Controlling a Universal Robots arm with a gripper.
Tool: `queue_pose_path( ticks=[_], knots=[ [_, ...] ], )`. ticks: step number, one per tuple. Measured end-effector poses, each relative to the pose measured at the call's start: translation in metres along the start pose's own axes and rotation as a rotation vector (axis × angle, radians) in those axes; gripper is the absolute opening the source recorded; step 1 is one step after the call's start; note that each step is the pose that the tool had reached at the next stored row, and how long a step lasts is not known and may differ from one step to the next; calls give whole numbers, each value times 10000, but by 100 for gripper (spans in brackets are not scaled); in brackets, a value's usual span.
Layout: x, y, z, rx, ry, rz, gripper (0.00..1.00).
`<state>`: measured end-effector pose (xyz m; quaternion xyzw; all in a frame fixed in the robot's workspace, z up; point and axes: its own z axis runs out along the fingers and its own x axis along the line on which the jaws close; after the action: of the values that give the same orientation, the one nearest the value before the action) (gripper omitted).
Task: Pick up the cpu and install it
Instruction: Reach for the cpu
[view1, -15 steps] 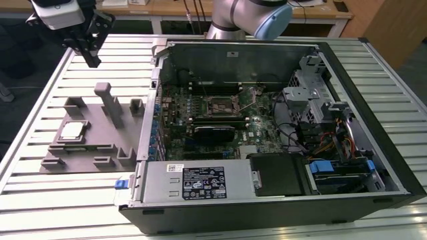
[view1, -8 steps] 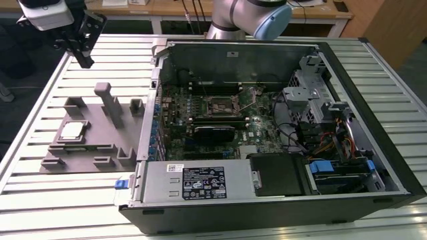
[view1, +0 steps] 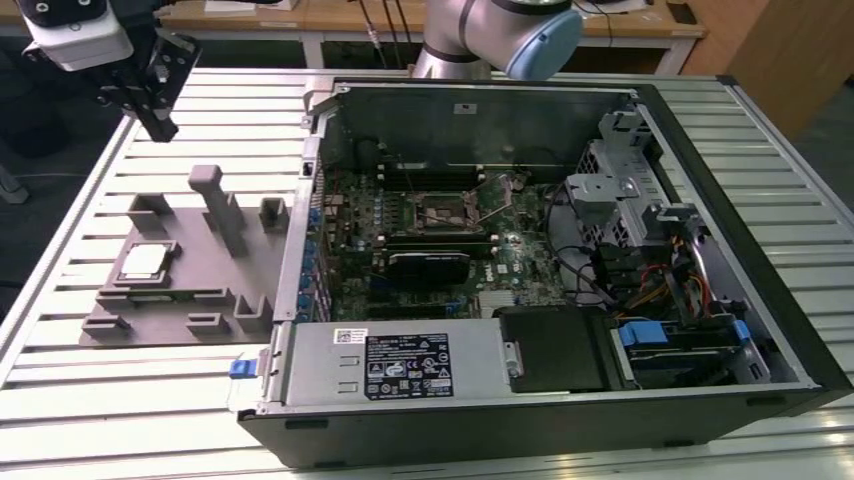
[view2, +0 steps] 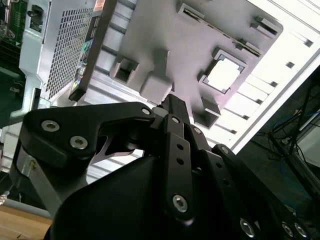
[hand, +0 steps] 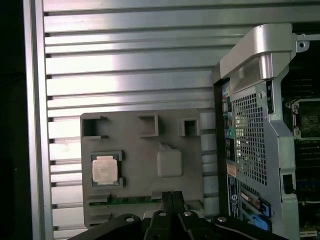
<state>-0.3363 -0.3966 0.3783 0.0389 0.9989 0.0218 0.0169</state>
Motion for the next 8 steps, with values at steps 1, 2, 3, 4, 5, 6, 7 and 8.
queue_pose_path(
  ticks=[1,2,3,4,5,6,7,8],
  knots=[
    [16,-2,9,1,1,1,11],
    [33,-3,20,0,0,0,11],
    [47,-5,28,0,-1,1,11],
    [62,-6,36,0,-1,0,11],
    [75,-8,43,0,-1,0,11],
    [88,-9,51,-1,-1,0,11],
    [101,-10,59,-1,-1,1,11],
    [112,-11,67,-1,-2,1,11]
  ],
)
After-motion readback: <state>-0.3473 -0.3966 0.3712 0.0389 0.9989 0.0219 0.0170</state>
